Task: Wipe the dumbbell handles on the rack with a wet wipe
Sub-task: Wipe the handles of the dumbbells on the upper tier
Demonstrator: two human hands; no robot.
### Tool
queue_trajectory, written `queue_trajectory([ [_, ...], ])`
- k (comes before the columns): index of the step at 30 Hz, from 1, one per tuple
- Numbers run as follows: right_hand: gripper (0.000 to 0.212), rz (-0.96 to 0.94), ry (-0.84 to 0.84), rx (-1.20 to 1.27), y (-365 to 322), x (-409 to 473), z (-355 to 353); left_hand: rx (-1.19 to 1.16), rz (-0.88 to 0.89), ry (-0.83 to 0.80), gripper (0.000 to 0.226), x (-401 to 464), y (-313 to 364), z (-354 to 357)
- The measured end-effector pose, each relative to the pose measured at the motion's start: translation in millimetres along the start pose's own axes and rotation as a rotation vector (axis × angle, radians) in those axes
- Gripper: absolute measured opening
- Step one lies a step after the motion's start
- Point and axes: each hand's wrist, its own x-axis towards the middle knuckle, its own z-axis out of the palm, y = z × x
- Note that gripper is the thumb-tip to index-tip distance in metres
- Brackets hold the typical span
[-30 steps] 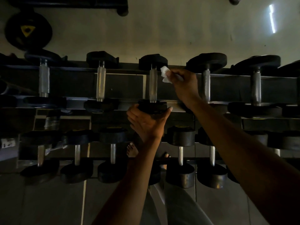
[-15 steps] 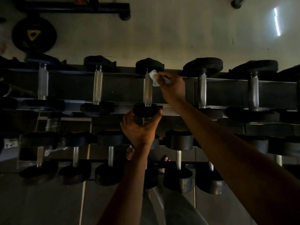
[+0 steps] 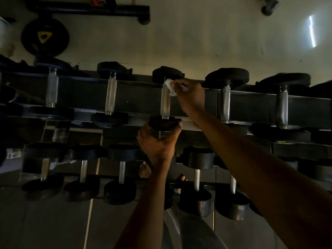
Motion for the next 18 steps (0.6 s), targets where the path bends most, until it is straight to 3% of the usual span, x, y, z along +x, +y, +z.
queue_trajectory([
  [2, 0.019, -0.023, 0.065, -0.003, -6, -1, 0, 0.075, 0.033, -0.075, 0.075, 5, -3, -4],
  [5, 0.020, -0.047, 0.094, -0.021, -12, -6, 8, 0.213, 0.081, -0.129, 0.091, 5, -1, -11],
  [7, 0.024, -0.056, 0.062, -0.042, -11, -7, 14, 0.158, 0.046, -0.170, 0.095, 3, -1, -14],
  [10, 0.032, -0.065, 0.040, -0.126, -10, -6, 13, 0.050, 0.002, -0.227, 0.085, 11, 0, -19],
  [15, 0.024, -0.130, -0.057, -0.208, -13, -5, -1, -0.023, -0.074, -0.405, 0.070, 34, 1, -35],
  [18, 0.024, -0.163, -0.204, -0.191, -12, -11, -11, -0.012, -0.120, -0.521, 0.068, 48, -1, -43],
])
